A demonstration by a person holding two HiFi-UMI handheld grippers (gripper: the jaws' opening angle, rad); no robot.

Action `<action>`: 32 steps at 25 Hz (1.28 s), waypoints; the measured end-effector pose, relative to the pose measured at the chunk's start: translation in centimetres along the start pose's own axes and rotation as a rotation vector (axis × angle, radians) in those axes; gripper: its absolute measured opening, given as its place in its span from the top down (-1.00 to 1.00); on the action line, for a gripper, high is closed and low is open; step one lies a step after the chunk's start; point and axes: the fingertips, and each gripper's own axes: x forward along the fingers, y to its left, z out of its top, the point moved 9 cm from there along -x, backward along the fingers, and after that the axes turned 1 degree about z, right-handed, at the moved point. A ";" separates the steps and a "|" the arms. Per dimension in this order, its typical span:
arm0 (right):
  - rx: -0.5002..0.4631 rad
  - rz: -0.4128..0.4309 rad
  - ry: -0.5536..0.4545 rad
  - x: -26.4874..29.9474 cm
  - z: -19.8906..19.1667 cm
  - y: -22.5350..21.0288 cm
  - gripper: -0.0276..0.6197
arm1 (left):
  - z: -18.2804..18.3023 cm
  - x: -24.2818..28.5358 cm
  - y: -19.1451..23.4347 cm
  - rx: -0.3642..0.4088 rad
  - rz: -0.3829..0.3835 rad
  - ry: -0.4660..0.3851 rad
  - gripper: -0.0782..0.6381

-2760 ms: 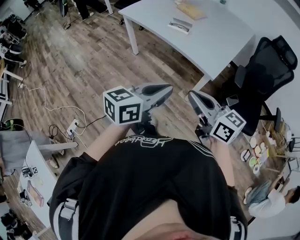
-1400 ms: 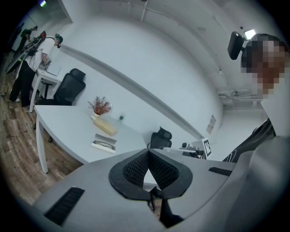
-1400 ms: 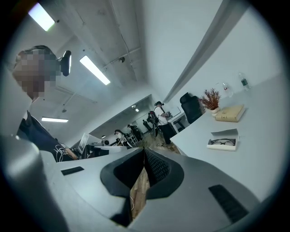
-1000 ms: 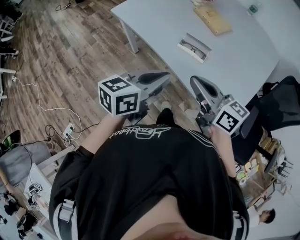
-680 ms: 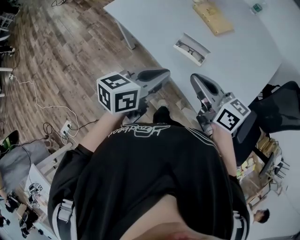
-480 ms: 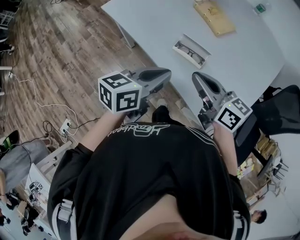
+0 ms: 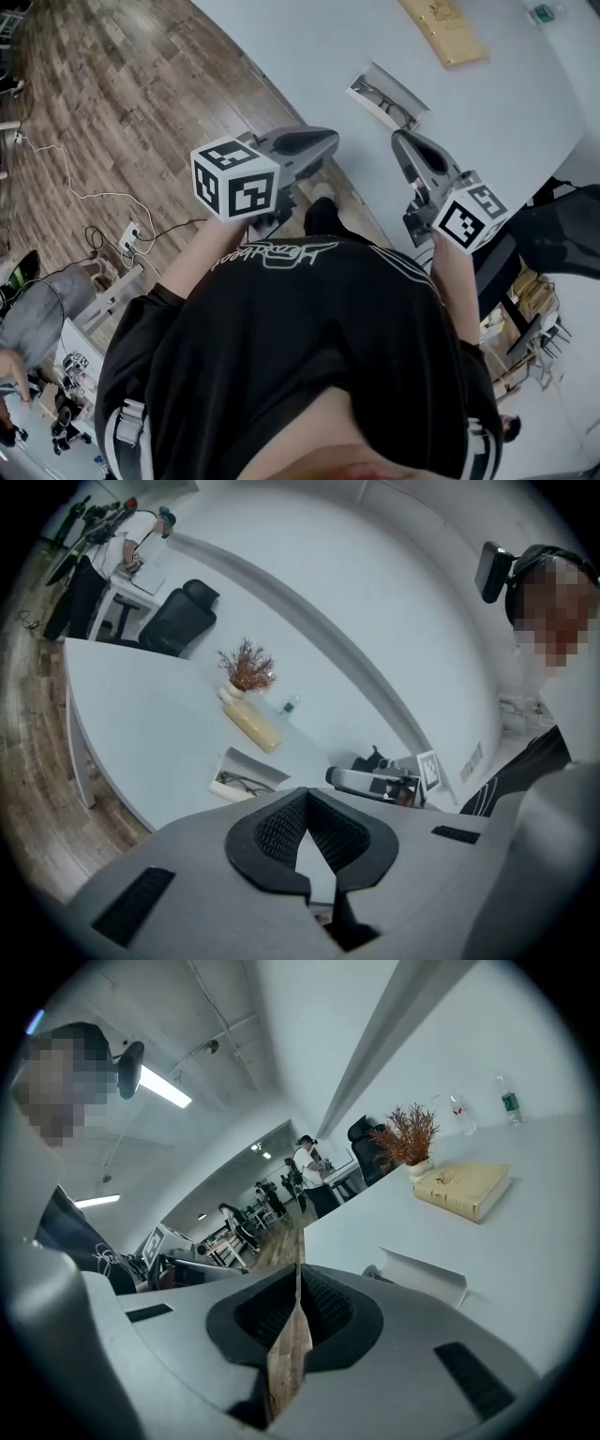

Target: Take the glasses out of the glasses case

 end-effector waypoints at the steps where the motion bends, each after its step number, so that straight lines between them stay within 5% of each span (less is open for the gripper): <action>1: -0.006 -0.007 0.010 0.2 0.0 -0.5 0.88 | -0.1 0.3 0.4 -0.009 0.003 0.003 0.76; 15: -0.253 -0.138 0.179 4.1 0.5 -6.0 0.87 | -1.4 2.0 3.1 -0.081 0.044 0.067 0.76; 18: -0.288 -0.163 0.234 5.1 0.4 -7.0 0.59 | -1.7 1.9 3.5 -0.103 0.053 0.073 0.76; 32: -0.501 -0.254 0.439 8.5 -2.0 -9.6 0.58 | -2.1 2.5 4.5 -0.127 0.051 0.094 0.76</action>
